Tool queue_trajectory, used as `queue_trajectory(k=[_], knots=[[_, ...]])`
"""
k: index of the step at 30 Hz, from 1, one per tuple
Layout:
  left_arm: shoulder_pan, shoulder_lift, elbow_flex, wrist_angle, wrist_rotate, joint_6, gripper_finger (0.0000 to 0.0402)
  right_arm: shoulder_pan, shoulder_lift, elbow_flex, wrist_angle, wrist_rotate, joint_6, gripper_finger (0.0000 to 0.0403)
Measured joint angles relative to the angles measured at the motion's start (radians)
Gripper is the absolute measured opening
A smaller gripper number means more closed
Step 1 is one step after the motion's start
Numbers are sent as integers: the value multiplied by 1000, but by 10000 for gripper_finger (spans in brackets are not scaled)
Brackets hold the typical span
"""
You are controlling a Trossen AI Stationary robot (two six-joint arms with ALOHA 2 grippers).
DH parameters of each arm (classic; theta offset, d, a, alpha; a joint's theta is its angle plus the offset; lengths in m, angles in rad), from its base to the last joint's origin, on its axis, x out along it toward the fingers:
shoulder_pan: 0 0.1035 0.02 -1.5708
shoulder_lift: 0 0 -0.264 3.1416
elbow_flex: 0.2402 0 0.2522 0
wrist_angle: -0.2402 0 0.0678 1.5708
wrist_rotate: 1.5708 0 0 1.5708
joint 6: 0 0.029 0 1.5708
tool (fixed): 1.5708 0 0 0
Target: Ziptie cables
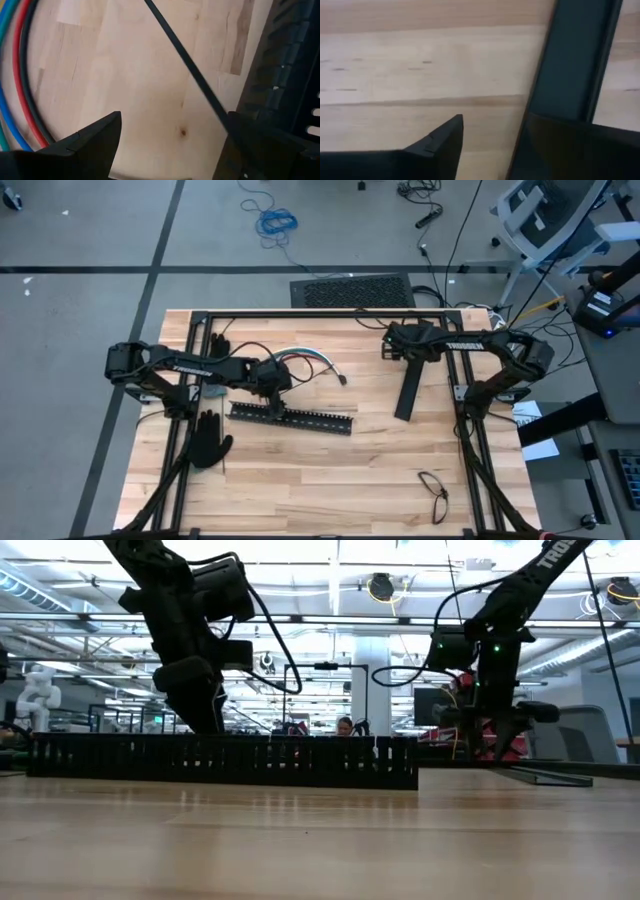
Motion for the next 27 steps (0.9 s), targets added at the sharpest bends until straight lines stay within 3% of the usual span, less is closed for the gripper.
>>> queue_trajectory(k=[8, 10, 15, 19, 22, 27], knots=[[3, -4, 0, -13, 0, -2, 357, -70, 20, -9, -86, 89, 61, 220], [3, -4, 0, -12, 0, -10, 357, -92, 20, -26, -44, 110, 67, 215], [2, -4, 0, -12, 0, -36, 357, -117, 20, -48, 84, 50, 65, 211], [2, -4, 0, -13, 0, -54, 357, -129, 32, -50, 85, 73, 93, 207], [3, -4, 6, -22, 0, -54, 357, -160, 64, -92, 131, 77, 115, 184], [2, -4, 21, -38, 0, -54, 357, -162, 97, -161, 264, 103, 150, 103]])
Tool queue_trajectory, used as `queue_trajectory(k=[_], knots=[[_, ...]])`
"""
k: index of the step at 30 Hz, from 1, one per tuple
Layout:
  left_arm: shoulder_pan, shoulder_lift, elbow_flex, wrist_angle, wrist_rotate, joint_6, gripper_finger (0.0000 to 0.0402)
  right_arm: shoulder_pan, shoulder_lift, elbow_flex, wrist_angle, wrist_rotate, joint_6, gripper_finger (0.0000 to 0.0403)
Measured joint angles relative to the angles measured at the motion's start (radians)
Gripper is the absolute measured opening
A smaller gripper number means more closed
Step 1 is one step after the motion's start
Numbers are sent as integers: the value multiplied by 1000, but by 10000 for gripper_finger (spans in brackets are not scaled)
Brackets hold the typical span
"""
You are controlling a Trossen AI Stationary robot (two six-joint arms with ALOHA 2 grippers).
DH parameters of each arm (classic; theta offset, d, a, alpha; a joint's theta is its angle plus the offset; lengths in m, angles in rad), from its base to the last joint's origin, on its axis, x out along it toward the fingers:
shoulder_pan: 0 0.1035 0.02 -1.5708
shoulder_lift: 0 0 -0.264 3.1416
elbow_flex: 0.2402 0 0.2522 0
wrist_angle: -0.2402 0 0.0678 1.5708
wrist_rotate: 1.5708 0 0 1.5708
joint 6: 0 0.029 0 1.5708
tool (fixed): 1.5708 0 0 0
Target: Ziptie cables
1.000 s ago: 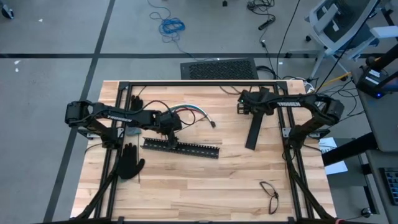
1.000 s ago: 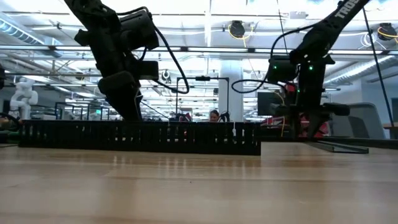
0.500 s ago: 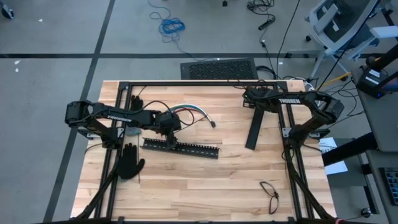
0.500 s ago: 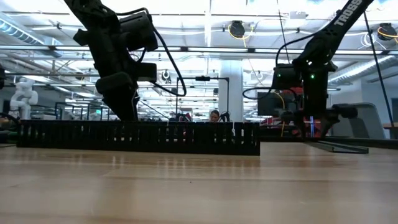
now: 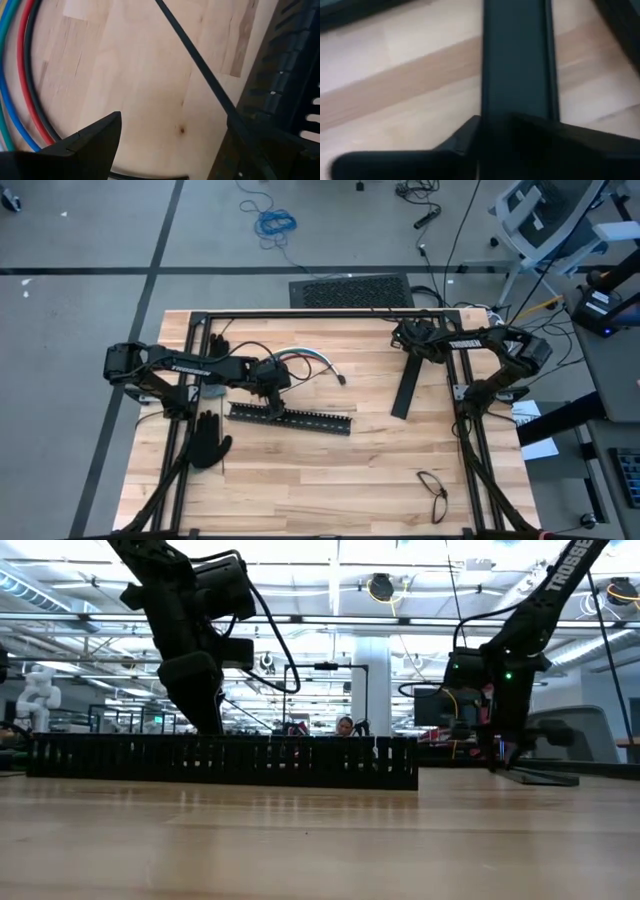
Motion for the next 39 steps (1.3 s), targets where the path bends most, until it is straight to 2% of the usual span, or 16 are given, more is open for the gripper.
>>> queue_trajectory(k=[4, 8, 13, 14, 19, 23, 28, 31, 33, 39], knots=[[-5, 0, 0, 0, 0, 0, 357, 29, 5, -3, 46, -1, -60, 21], [-10, 0, 0, 0, 0, 0, 357, 79, -17, -8, 58, -24, -81, 5], [-22, -24, -1, -17, 0, -1, 357, 205, -159, -5, 31, -450, -209, 1], [-24, -34, -1, -9, 0, 0, 357, 220, -200, -2, -9, -491, -245, 1], [-27, -106, 0, 7, -12, 0, 357, 306, -421, 50, -109, -567, -288, 0], [-25, -152, 0, 10, -28, 0, 357, 321, -540, 55, 3, -702, -272, 0], [-22, -182, 0, 34, -85, -27, 357, 321, -544, 44, 48, -875, -291, 0], [-19, -204, -2, 90, -121, -28, 357, 328, -519, 41, 165, -998, -297, 0], [-19, -212, 9, 152, -124, 42, 357, 337, -501, 35, 192, -1042, -294, 0], [-15, -235, 80, 129, -136, 261, 357, 343, -484, 34, 255, -1126, -292, 0]])
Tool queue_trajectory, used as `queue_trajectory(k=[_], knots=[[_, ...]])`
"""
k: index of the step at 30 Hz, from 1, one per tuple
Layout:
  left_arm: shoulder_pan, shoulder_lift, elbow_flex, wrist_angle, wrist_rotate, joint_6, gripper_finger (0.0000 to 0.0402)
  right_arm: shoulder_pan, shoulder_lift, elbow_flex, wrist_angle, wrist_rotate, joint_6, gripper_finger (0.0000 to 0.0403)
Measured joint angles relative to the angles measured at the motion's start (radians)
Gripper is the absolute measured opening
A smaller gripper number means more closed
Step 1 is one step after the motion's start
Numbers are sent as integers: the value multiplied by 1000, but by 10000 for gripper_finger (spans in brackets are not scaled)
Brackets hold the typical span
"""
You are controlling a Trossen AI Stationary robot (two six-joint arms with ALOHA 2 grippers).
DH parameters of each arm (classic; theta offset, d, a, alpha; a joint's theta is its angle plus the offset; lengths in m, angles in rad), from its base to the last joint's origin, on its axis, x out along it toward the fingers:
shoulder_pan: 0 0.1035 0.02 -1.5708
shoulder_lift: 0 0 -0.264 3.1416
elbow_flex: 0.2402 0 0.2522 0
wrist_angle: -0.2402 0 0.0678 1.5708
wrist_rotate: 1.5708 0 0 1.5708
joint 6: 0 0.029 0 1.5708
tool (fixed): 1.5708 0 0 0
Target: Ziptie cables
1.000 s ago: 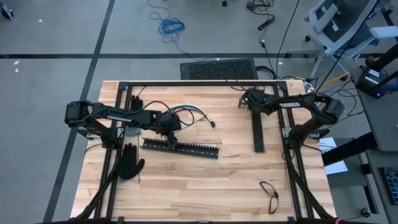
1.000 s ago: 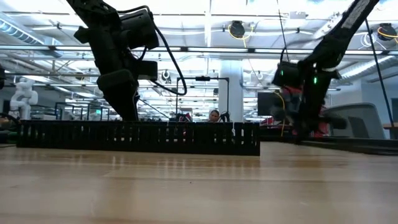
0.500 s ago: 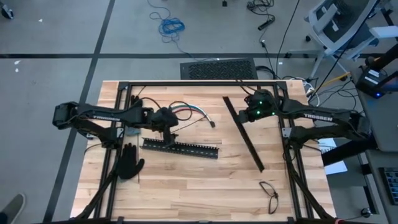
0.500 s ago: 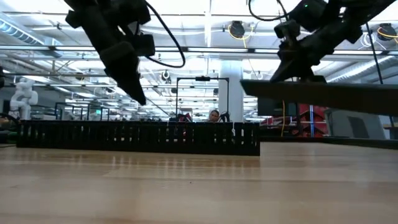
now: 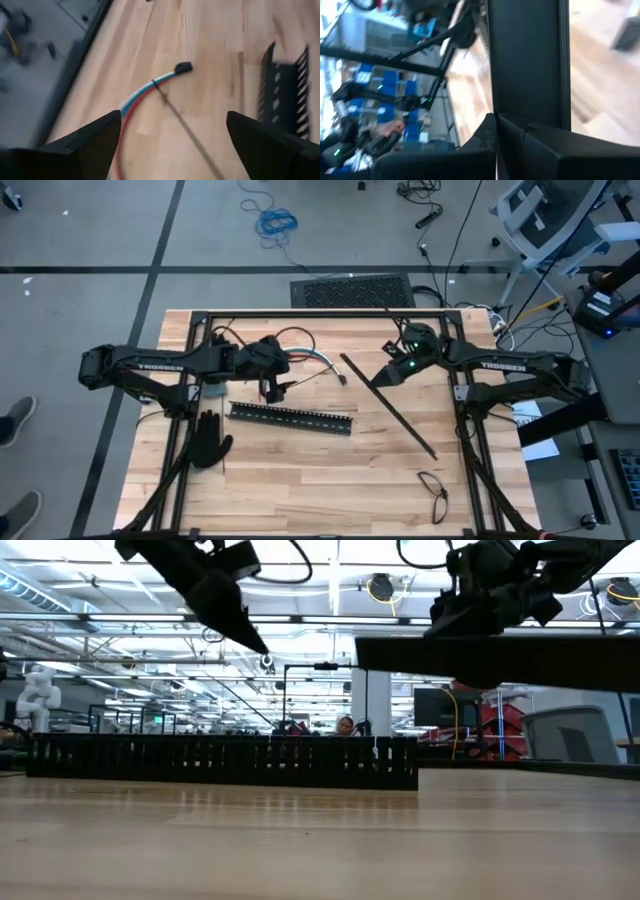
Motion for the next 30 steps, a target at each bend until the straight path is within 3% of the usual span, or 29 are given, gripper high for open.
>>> queue_trajectory(k=[4, 9, 18, 30], knots=[[2, 6, 21, 40, -69, 275, 357, 30, 7, 0, 82, -89, 39, 0], [4, 26, 27, 93, -103, 548, 357, 78, 45, 2, 135, -107, 87, 0], [-33, 65, 40, 122, 36, 552, 357, 84, 221, 3, 254, -98, 95, 0], [-52, 178, 109, 117, 11, 544, 357, 164, 412, 233, 286, -114, 11, 0]])
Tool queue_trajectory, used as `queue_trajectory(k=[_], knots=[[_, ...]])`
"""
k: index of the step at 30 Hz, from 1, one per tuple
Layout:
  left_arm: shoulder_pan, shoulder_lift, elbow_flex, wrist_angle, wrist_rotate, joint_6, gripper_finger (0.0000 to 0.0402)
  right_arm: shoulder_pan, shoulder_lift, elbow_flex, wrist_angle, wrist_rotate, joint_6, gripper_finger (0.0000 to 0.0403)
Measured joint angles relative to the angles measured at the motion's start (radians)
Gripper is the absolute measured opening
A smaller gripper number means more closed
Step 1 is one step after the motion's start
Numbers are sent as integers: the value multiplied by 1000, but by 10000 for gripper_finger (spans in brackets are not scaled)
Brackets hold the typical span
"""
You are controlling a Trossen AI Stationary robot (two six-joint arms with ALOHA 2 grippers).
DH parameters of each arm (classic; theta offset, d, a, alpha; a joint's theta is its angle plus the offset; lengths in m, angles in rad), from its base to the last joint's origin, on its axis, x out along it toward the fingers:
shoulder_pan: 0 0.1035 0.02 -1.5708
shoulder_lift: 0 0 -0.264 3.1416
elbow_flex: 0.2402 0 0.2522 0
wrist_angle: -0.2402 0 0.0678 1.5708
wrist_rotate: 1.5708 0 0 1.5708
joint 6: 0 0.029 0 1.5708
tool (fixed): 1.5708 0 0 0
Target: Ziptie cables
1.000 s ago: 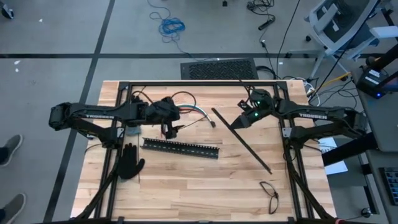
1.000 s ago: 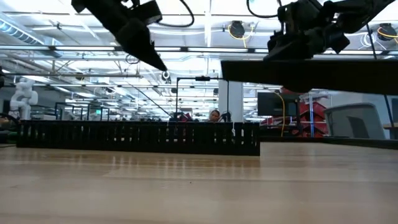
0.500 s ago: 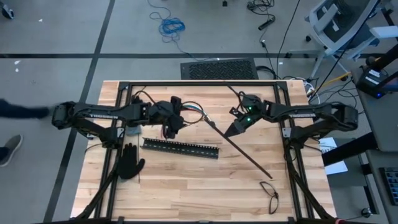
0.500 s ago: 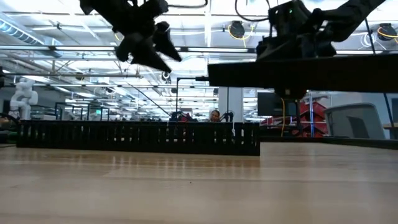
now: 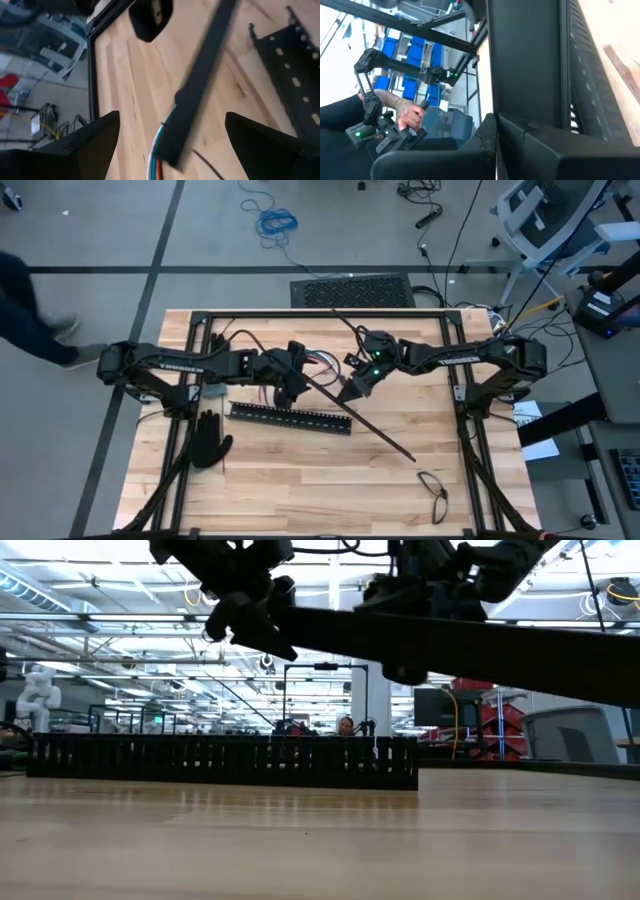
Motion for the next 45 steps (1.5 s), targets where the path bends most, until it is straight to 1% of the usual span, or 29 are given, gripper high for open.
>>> queue_trajectory(k=[3, 9, 12, 17, 20, 22, 24, 26, 30, 35, 38, 41, 42, 43, 45], knots=[[1, -6, 0, -2, -11, -43, 357, 14, 5, 28, -41, 0, -35, 0], [-9, -47, 2, 5, -13, -46, 356, 13, 5, 29, -140, 10, -71, 0], [-20, -59, 2, 2, -11, -46, 352, 2, 5, 29, -144, 24, -89, 0], [-38, -53, 2, -11, 43, -48, 336, 0, 4, 29, -126, 34, -91, 0], [-36, -43, 2, -7, 53, -50, 326, 7, 4, 29, -125, 36, -89, 0], [-33, -41, 2, 3, 77, -74, 319, 9, 4, 29, -126, 37, -92, 0], [-29, -41, 2, 4, 110, -97, 310, 9, 4, 29, -123, 36, -88, 0], [-26, -33, 2, 3, 119, -97, 296, 9, 4, 29, -121, 36, -88, 0], [-18, -11, 2, 8, 140, -98, 258, 9, 4, 29, -120, 34, -87, 0], [-18, 35, 2, 23, 153, -97, 193, 9, -2, 29, -115, 26, -87, 0], [-18, 44, 1, 48, 153, -91, 132, 9, -4, 29, -115, 26, -87, 0], [-17, 44, 1, 61, 153, -63, 47, 9, -5, 29, -116, 25, -93, 0], [-18, 43, 0, 57, 155, -60, 25, 9, -5, 29, -119, 23, -94, 0], [-18, 39, -2, 53, 155, -60, 15, 8, -6, 29, -120, 16, -96, 0], [-18, 36, 3, 41, 156, -56, 9, 8, -7, 29, -116, 18, -103, 0]])
